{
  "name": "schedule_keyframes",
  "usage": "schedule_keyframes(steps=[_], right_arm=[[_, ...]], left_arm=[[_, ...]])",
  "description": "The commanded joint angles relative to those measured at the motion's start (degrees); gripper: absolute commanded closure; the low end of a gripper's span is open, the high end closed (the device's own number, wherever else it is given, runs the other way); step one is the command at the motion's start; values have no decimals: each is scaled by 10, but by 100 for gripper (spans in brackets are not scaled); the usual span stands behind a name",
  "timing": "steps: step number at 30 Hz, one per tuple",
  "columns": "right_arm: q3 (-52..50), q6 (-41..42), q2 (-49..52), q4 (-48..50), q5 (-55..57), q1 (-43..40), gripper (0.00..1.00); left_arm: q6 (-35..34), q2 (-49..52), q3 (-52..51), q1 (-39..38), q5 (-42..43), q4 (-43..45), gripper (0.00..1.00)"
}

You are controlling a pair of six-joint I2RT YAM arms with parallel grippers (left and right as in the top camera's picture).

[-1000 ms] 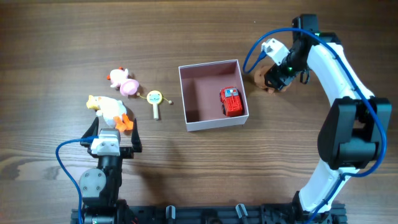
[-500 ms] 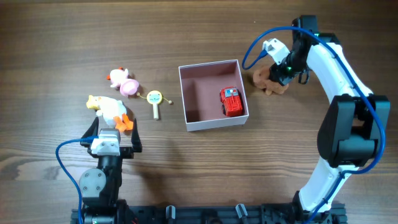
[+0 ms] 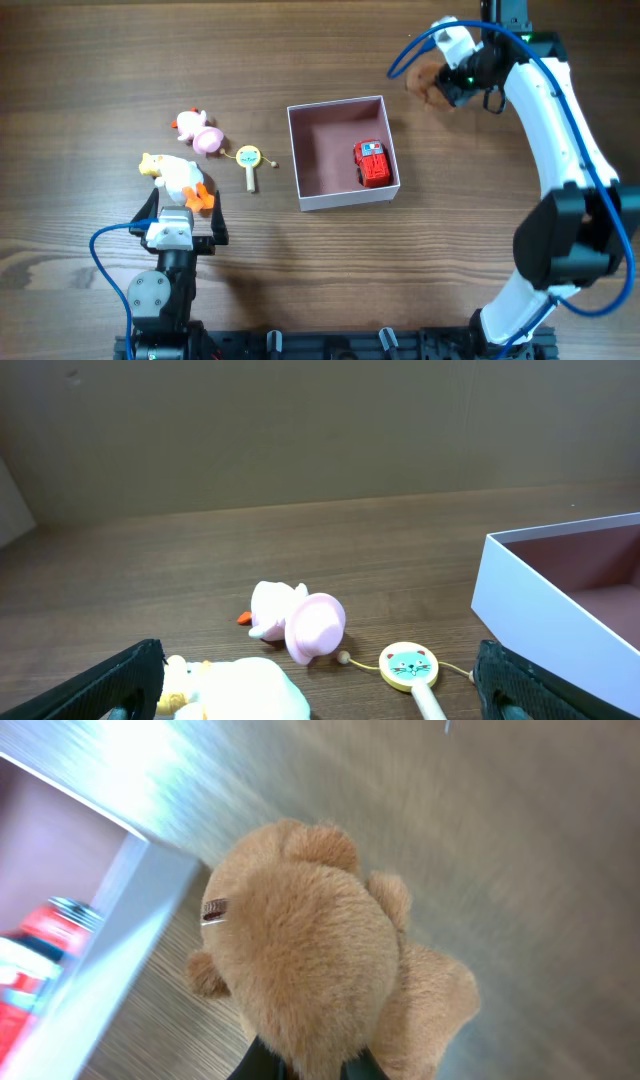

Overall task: Pack container
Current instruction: 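Lift the hamster and lower it into the box beside the truck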

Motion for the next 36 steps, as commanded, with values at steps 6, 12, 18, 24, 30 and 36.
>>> schedule_keyframes(steps=[6, 12, 18, 24, 30, 36], right_arm=[[30, -125, -81, 16, -10, 123, 96], [29, -222, -73, -26, 19, 200, 96], [23, -231, -42, -43, 19, 214, 96], [23, -229, 14, -43, 19, 214, 96], [23, -227, 50, -43, 32, 214, 96], [23, -228, 74, -40, 56, 212, 96]], left_arm=[[11, -4, -3, -3, 11, 0, 0], [11, -4, -3, -3, 11, 0, 0], [11, -4, -4, -3, 11, 0, 0], [11, -4, -4, -3, 11, 0, 0], [11, -4, -3, -3, 11, 0, 0], [11, -4, -3, -3, 11, 0, 0]])
